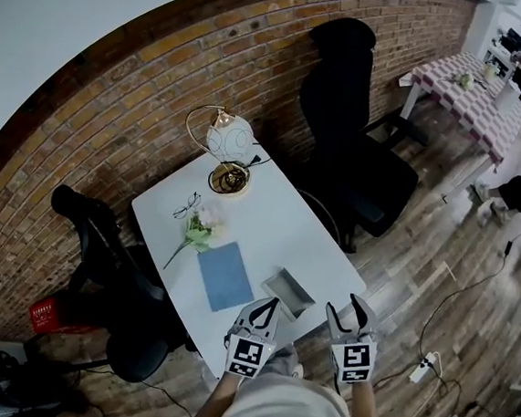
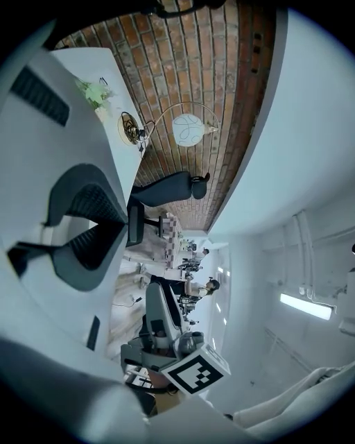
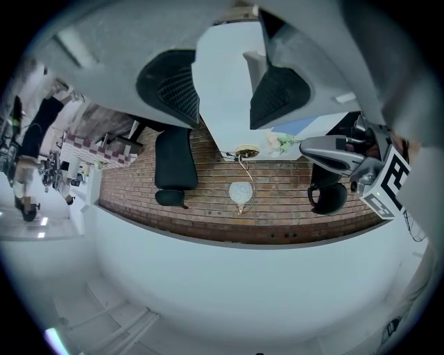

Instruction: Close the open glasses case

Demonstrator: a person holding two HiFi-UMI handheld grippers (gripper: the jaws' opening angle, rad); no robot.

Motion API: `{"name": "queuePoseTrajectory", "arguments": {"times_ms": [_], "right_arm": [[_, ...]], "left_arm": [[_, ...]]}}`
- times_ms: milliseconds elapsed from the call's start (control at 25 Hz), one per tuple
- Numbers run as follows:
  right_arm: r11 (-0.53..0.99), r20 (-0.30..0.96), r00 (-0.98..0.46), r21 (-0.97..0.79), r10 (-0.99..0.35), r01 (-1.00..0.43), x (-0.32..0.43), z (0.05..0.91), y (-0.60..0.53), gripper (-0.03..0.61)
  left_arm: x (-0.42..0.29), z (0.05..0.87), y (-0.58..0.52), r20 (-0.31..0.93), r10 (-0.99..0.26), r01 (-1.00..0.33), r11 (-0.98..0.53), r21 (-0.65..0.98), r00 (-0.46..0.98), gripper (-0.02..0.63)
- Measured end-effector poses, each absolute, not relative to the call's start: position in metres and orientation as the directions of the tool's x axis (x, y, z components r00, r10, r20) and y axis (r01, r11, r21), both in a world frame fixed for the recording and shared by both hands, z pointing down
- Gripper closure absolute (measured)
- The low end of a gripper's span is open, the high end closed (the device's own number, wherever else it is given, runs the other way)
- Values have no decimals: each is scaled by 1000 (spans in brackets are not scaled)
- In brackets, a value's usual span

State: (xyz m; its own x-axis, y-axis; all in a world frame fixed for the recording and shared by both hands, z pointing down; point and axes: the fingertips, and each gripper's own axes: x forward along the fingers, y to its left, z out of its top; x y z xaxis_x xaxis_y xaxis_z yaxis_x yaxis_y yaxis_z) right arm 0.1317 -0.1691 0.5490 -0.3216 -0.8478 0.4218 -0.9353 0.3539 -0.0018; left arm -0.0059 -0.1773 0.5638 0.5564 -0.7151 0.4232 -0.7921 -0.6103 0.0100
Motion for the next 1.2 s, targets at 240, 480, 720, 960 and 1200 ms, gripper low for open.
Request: {"name": "queuePoseTrajectory", "arguments": {"times_ms": [240, 480, 720, 960, 1200], "right_arm": [[346, 459, -305, 4, -834, -938, 130, 567, -181, 348], [335, 503, -289, 1, -814, -942, 128, 589, -187, 348], [336, 527, -285, 1, -801, -942, 122, 599, -197, 348], [344, 542, -288, 2, -790, -939, 113, 609, -204, 348], [350, 564, -289, 0, -774, -937, 110, 626, -214, 348]], "left_arm": [[-3, 582, -190, 453, -681, -776, -629, 40, 575, 611], [-1, 600, -197, 483, -641, -757, -650, 72, 597, 611], [4, 616, -203, 504, -603, -739, -664, 111, 618, 611], [8, 628, -208, 520, -577, -726, -675, 132, 630, 611], [11, 645, -214, 552, -548, -721, -677, 148, 628, 611]]}}
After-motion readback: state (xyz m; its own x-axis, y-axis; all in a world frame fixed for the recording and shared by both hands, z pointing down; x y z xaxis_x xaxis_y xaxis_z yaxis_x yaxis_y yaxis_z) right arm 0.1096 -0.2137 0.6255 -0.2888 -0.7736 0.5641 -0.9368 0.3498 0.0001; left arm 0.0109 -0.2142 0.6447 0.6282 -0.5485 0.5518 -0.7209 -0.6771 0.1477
